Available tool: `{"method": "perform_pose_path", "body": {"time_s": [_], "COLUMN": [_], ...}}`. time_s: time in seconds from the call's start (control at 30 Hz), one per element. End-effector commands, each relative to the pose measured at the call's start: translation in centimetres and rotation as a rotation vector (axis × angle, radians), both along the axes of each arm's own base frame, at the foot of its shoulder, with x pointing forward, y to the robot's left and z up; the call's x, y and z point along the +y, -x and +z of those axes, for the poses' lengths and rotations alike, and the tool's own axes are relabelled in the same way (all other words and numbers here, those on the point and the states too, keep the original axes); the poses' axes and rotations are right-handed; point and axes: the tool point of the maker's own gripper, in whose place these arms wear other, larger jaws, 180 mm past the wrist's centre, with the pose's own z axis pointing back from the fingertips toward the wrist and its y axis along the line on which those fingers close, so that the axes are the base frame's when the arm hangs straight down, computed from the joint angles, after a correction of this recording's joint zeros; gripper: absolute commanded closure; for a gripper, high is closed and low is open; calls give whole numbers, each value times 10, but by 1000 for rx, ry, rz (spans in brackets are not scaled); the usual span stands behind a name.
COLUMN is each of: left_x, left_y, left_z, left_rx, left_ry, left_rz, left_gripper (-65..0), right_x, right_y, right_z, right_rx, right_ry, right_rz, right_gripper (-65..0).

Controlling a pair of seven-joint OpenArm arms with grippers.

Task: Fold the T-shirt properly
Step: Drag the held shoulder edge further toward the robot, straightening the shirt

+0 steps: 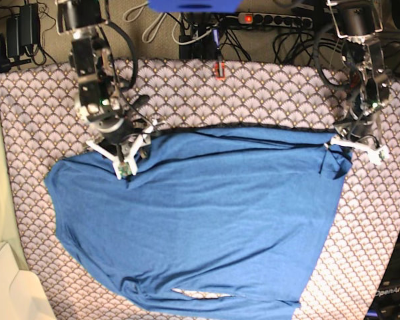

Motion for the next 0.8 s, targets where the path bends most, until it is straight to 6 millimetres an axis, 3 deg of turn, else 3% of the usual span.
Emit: {"method": "perform_pose_path", "body": {"time_s": [0.0, 0.33, 0.4, 0.5, 0.63, 0.77], "left_x": [5, 5, 5, 5, 3, 3], "left_y": [-11, -11, -11, -12, -17, -14], "left_z": [16, 16, 16, 17, 31, 36], "left_rx": [-51, -51, -51, -53, -91, -99], "left_ry": [-22, -22, -22, -21, -35, -46], "left_rz": [-1, -1, -1, -1, -14, -19], "left_gripper": [-4, -4, -4, -4, -4, -4], "right_x": [-2, 3, 6, 10, 9, 6], "right_y": [-4, 4, 6, 9, 16, 20], "right_z": [3, -10, -10, -12, -15, 2], "right_rx": [-19, 17, 22, 36, 43, 1], "right_ry": [-2, -2, -4, -3, -2, 10], "right_rz": [-5, 8, 35, 86, 87, 96], "right_gripper": [-253, -235, -173, -11, 0, 0]}}
